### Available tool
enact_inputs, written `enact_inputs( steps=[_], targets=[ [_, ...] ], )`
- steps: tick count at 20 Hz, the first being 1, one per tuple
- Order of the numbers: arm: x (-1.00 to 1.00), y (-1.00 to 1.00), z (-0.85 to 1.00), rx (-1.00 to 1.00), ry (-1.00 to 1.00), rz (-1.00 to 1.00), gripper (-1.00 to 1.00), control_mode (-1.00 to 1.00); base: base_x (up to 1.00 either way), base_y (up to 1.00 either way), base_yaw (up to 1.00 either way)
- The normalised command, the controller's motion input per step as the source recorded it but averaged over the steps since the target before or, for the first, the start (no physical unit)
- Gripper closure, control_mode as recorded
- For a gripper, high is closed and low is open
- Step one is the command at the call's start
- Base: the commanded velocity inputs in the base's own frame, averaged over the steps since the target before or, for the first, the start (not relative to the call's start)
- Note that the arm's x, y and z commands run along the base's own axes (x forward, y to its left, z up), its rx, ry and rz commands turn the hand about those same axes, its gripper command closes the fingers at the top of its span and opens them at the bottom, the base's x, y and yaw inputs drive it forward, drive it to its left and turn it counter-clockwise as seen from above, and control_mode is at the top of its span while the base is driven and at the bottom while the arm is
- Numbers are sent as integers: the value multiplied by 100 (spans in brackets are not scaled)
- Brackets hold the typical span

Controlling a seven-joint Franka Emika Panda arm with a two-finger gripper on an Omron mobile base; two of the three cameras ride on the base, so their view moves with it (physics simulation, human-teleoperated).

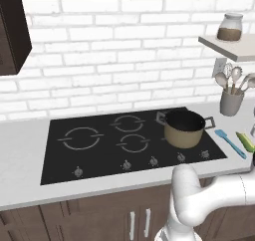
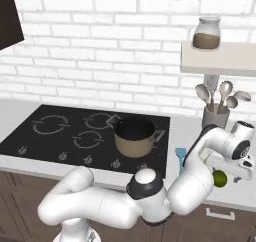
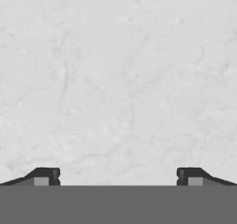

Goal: Put the corn and lime in the pot. Retrieve the spatula and lightly stir the vegetables in the pot.

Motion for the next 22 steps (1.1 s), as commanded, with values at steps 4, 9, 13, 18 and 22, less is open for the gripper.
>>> enact_inputs(
  steps=[4, 9, 13, 18, 22],
  targets=[
    [-16, 6, 0, 0, 0, 9, -100, -100, 0, 0, 0],
    [-16, 3, 0, 0, 0, 8, -100, -100, 0, 0, 0],
    [-33, 7, 0, 0, 0, 7, -100, -100, 0, 0, 0],
    [-32, 12, -1, 0, 0, 5, -100, -100, 0, 0, 0],
    [-2, 16, -11, 0, -1, 5, -100, -100, 0, 0, 0]
  ],
)
